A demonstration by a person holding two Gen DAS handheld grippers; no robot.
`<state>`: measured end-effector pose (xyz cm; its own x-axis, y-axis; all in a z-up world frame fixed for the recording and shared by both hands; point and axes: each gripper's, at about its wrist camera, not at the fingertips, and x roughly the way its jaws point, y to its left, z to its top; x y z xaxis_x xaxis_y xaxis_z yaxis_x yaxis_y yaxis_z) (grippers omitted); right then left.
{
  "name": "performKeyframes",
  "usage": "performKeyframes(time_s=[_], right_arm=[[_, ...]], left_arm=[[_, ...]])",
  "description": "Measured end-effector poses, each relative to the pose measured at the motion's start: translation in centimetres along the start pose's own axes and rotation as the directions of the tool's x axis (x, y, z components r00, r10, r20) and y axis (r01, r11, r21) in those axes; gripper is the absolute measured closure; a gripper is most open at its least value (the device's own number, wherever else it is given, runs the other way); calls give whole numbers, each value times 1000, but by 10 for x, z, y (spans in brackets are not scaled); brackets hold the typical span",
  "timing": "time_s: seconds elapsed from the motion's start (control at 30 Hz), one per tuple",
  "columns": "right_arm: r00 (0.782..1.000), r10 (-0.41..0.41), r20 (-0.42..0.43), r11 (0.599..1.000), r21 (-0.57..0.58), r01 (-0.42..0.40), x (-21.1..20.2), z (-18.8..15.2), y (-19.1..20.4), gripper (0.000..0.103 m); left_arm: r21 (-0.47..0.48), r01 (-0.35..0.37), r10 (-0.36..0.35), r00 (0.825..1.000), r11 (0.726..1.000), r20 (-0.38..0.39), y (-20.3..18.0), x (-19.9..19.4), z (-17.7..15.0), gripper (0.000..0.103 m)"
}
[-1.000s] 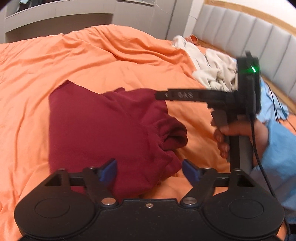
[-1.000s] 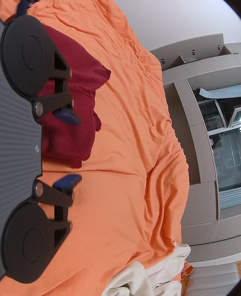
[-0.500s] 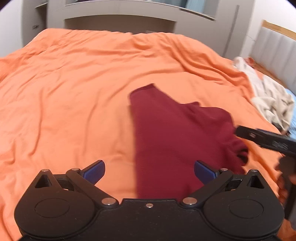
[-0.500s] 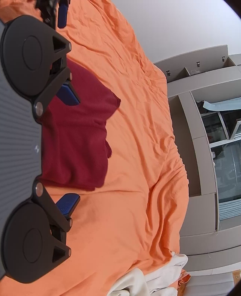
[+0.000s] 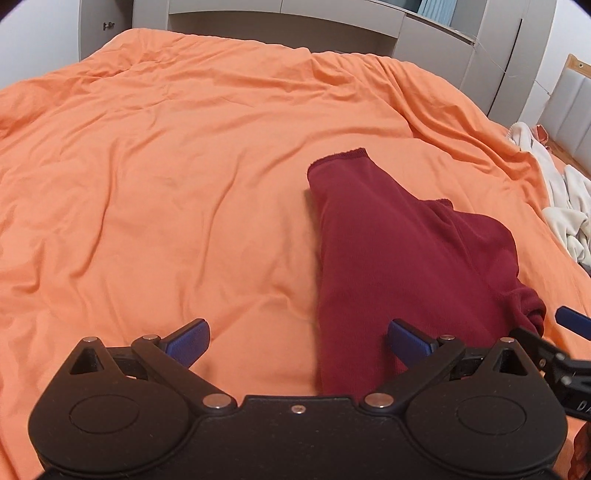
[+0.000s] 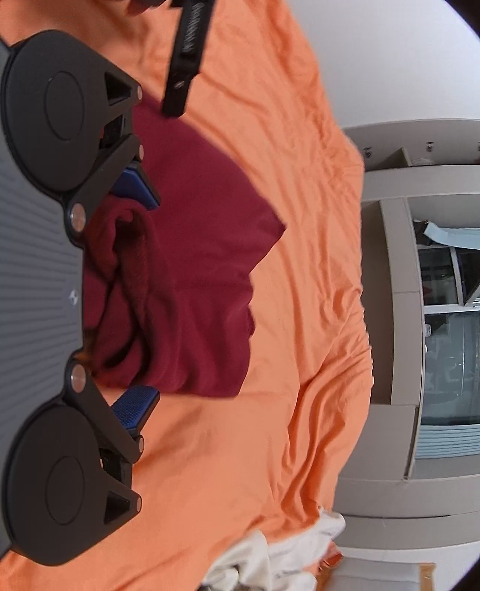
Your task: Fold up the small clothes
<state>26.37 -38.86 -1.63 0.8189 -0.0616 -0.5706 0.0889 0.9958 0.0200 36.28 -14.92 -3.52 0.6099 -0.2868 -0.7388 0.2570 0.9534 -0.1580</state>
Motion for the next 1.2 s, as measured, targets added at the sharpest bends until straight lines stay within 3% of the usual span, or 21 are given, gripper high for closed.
performKeyframes(time_s=[0.13,0.37,0.53,0.73,0.93,1.2], right_arm=[[998,-53,-29,998,-20,52,-3,-16,-8,0],[996,-16,-91,997,77,23,-8,-36,-25,0],[998,58,-13,983,177,-55,-23,-21,-46,0],[997,74,2,966,250,-72,10,6,-71,0],[995,92,-37,927,369,-72,41,7,-85,20],[993,102,-65,939,336,-75,37,-11,-81,70]], left_arm=[[2,14,-14,1000,1000,-15,-4,7,-4,1],[25,28,-27,999,999,-41,-10,20,-15,1],[35,32,-31,999,999,-32,-11,23,-17,1],[14,39,-38,999,999,-37,-10,25,-14,0],[36,36,-35,999,999,-28,-13,27,-16,0],[10,58,-58,998,998,-23,-10,31,-23,0]])
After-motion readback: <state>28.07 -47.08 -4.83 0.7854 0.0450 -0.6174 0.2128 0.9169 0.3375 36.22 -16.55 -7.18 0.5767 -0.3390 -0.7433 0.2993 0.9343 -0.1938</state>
